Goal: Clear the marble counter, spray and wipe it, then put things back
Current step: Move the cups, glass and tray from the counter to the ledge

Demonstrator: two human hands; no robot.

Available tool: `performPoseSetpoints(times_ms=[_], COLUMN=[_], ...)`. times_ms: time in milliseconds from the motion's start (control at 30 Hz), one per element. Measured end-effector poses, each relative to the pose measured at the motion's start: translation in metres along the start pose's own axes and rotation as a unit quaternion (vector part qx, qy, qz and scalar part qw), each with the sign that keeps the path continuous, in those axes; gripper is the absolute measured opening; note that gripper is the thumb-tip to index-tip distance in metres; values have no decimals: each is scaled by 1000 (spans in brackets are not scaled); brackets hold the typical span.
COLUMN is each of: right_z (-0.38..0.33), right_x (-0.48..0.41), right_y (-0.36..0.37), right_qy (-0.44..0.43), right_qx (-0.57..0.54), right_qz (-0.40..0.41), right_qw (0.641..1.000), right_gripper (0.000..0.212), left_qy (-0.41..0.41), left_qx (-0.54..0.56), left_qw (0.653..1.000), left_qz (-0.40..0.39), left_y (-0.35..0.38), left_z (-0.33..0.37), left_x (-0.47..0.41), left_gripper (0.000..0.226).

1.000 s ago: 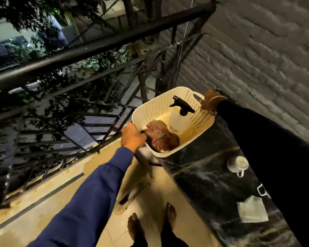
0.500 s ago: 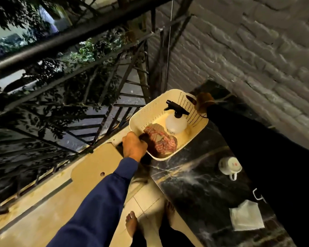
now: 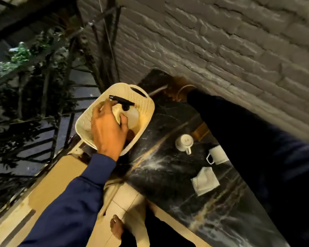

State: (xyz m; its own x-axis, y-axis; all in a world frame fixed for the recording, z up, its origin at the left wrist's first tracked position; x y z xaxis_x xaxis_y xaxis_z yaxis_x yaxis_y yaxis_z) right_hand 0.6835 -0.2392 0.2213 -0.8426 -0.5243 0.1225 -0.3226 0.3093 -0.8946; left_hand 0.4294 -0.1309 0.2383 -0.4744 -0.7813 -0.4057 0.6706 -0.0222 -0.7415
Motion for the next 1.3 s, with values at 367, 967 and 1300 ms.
performPoseSetpoints(times_ms=[367, 967, 1300], right_z=[189, 262, 278], right_x=[90, 238, 284], right_y=[-34, 73, 117], right_qy=[90, 240, 320], right_qx=[112, 88, -5], right_qz=[24, -10, 21], right_qw=[989, 967, 947], right_gripper=[32, 50, 44], left_qy=[228, 181, 178], left_qx=[21, 21, -18], left_qw=[909, 916, 900], left_qz=[-348, -356, -396], left_y=[134, 279, 315], left_z=[128, 204, 218], left_x=[77, 99, 119], left_gripper=[44, 53, 29])
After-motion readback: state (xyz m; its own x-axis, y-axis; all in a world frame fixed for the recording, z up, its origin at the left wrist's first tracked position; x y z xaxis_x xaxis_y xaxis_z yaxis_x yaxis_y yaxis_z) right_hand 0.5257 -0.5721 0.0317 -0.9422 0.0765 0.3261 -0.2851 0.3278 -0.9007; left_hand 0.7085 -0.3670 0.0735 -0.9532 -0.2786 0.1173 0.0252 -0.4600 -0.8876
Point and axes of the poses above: each hand's wrist, its own x-axis away from the middle knuckle, its own y-axis out of the palm, z = x × y, the point moved 5 cm from there along -x, towards the middle knuckle, and after that the axes turned 14 degrees about z, right-handed, at the moved point
